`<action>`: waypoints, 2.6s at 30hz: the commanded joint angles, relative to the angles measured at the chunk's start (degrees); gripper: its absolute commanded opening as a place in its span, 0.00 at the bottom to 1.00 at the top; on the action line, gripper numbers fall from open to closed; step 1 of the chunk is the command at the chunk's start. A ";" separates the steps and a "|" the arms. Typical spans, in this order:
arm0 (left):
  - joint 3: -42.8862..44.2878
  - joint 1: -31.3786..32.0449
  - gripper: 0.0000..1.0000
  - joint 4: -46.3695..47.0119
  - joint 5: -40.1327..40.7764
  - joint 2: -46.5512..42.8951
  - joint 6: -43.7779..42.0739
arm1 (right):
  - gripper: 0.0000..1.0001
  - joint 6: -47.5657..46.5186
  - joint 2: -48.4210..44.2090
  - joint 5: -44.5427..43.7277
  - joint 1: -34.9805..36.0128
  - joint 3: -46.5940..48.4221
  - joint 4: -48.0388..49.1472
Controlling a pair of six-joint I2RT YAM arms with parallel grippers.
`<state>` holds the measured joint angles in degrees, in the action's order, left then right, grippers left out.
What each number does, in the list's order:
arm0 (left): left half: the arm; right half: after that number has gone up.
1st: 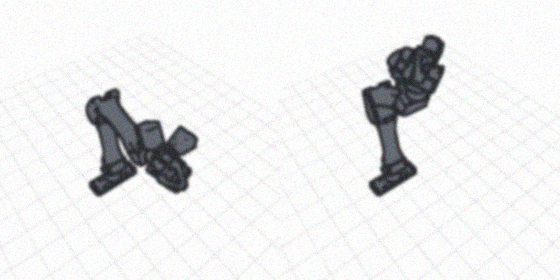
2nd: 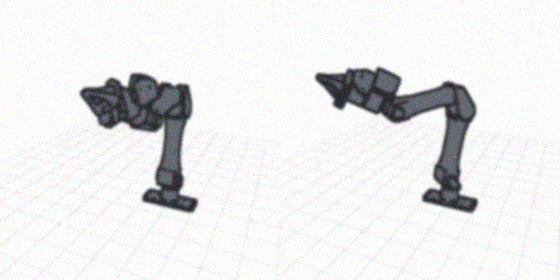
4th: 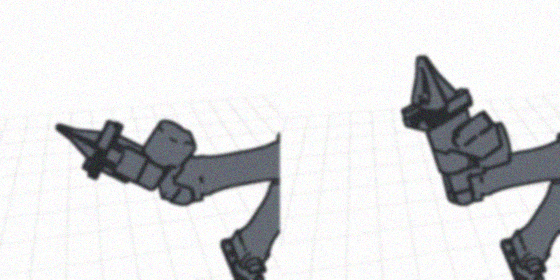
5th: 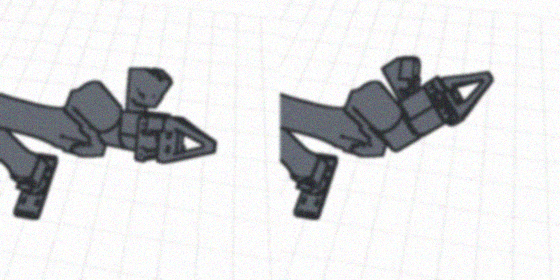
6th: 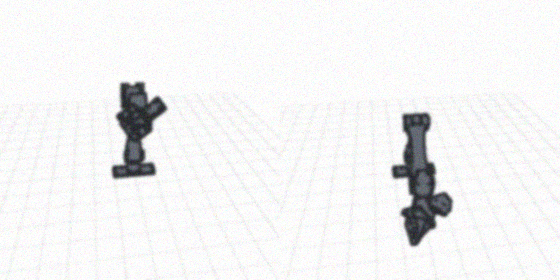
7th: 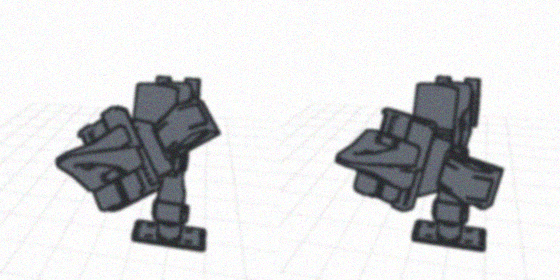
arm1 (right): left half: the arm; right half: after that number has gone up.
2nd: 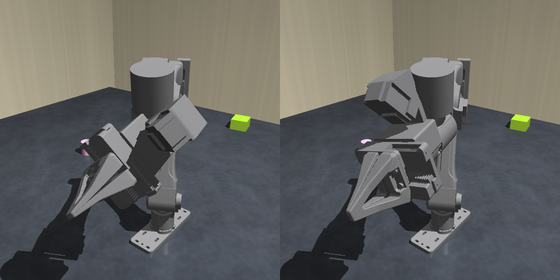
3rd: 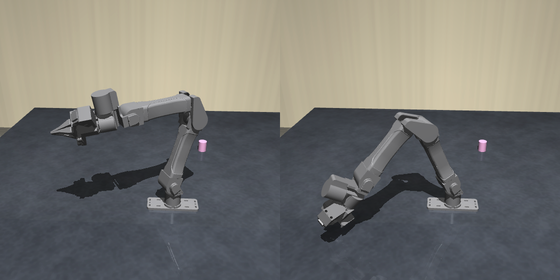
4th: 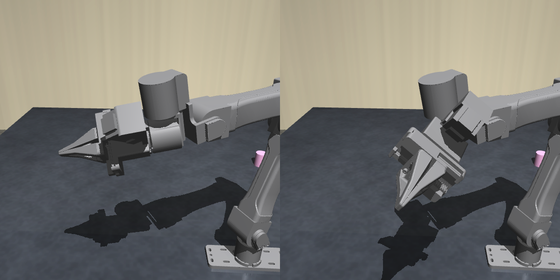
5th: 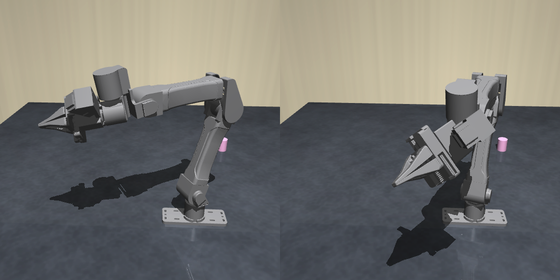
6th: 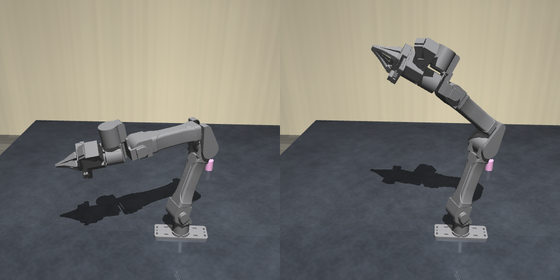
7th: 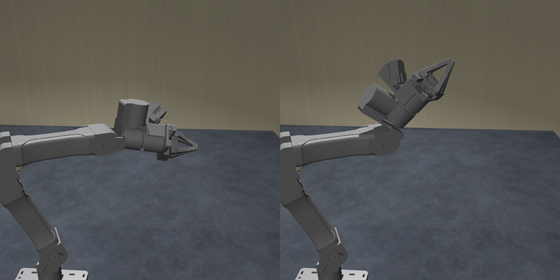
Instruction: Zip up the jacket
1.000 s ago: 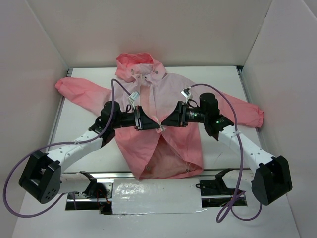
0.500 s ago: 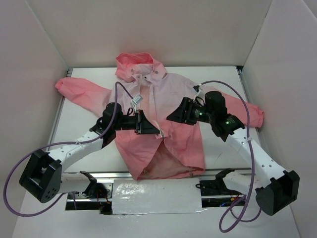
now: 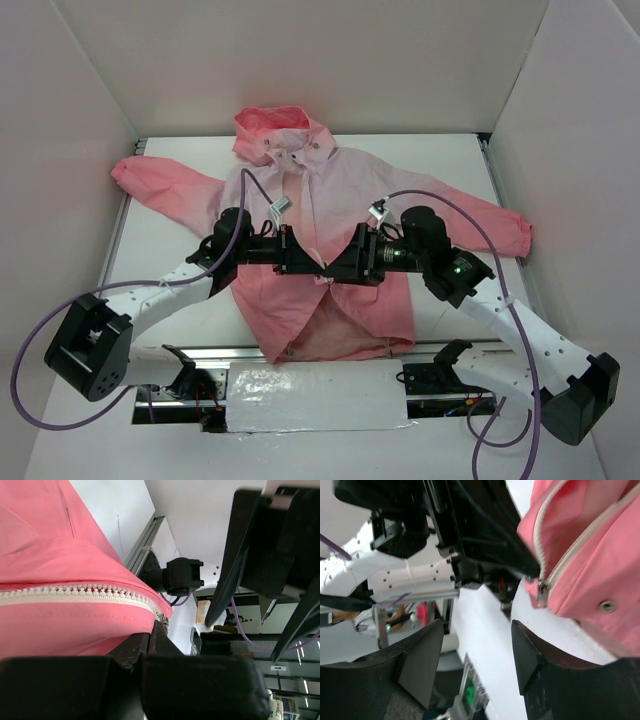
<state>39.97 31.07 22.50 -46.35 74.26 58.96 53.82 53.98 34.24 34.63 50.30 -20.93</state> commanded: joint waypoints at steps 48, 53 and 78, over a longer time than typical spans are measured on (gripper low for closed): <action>-1.38 0.31 0.00 7.03 -1.55 1.50 2.74 | 0.62 9.81 5.96 -5.15 3.95 -8.47 6.25; -1.21 0.31 0.00 7.03 -1.46 1.85 2.92 | 0.63 10.60 5.96 -4.88 4.04 -9.61 7.04; -1.38 0.31 0.00 5.54 1.34 0.98 2.04 | 0.58 16.40 5.62 -1.63 3.95 -9.96 12.94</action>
<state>37.23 31.27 26.74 -46.22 76.16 61.78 68.86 60.55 32.08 38.28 39.70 -9.56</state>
